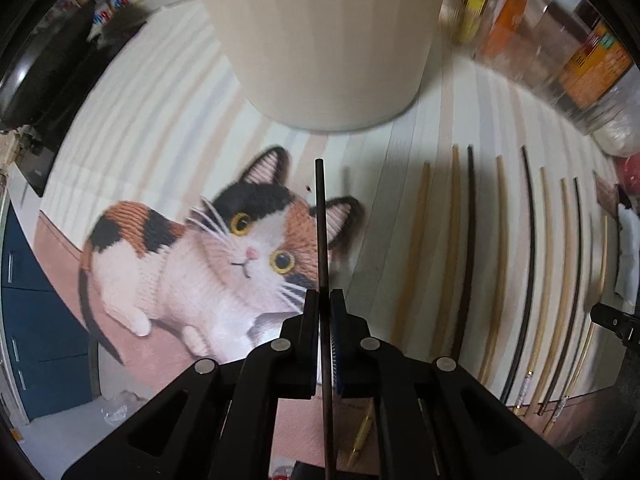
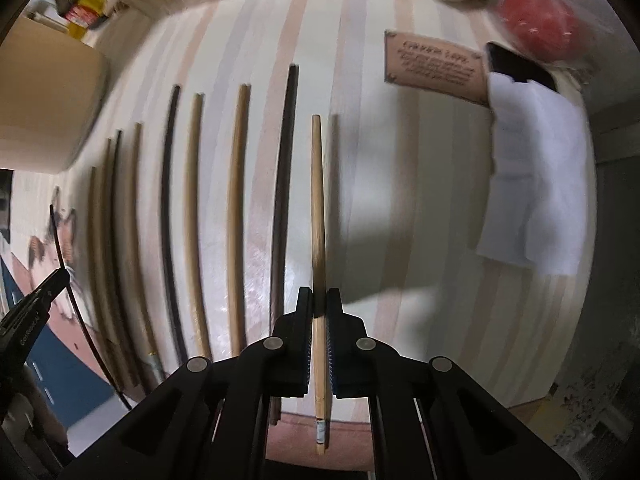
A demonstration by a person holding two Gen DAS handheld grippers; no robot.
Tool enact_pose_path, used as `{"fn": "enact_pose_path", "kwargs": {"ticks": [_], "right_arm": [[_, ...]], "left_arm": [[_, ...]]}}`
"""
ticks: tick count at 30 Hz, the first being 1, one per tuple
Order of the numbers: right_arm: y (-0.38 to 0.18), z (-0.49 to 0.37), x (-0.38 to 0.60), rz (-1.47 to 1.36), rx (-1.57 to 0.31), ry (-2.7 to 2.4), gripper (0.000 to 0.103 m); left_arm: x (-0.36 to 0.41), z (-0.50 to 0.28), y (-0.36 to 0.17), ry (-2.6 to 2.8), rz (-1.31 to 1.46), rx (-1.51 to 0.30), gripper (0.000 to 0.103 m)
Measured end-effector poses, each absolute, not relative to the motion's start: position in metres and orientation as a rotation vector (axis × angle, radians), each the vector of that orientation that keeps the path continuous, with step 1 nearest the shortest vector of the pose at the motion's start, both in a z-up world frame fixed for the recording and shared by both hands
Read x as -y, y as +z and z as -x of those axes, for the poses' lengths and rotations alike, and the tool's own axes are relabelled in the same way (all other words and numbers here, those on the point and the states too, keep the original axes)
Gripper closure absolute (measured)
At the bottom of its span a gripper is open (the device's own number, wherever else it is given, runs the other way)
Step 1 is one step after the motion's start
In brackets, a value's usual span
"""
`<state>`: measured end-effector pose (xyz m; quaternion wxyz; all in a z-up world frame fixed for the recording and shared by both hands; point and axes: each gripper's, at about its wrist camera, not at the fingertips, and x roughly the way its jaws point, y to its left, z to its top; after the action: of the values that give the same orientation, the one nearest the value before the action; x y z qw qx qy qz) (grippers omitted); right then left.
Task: Organize utensils
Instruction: 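Lift both chopsticks and carry them over the beige utensil holder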
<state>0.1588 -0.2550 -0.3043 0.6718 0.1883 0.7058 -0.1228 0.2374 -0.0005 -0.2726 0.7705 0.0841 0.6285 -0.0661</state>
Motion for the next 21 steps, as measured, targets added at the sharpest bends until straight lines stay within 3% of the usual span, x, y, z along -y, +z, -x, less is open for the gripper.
{"fn": "enact_pose_path", "kwargs": {"ticks": [21], "right_arm": [[-0.141, -0.161, 0.174, -0.297, -1.033, -0.192, 0.096]], "left_arm": [[-0.064, -0.21, -0.117, -0.175, -0.011, -0.948, 0.101]]}}
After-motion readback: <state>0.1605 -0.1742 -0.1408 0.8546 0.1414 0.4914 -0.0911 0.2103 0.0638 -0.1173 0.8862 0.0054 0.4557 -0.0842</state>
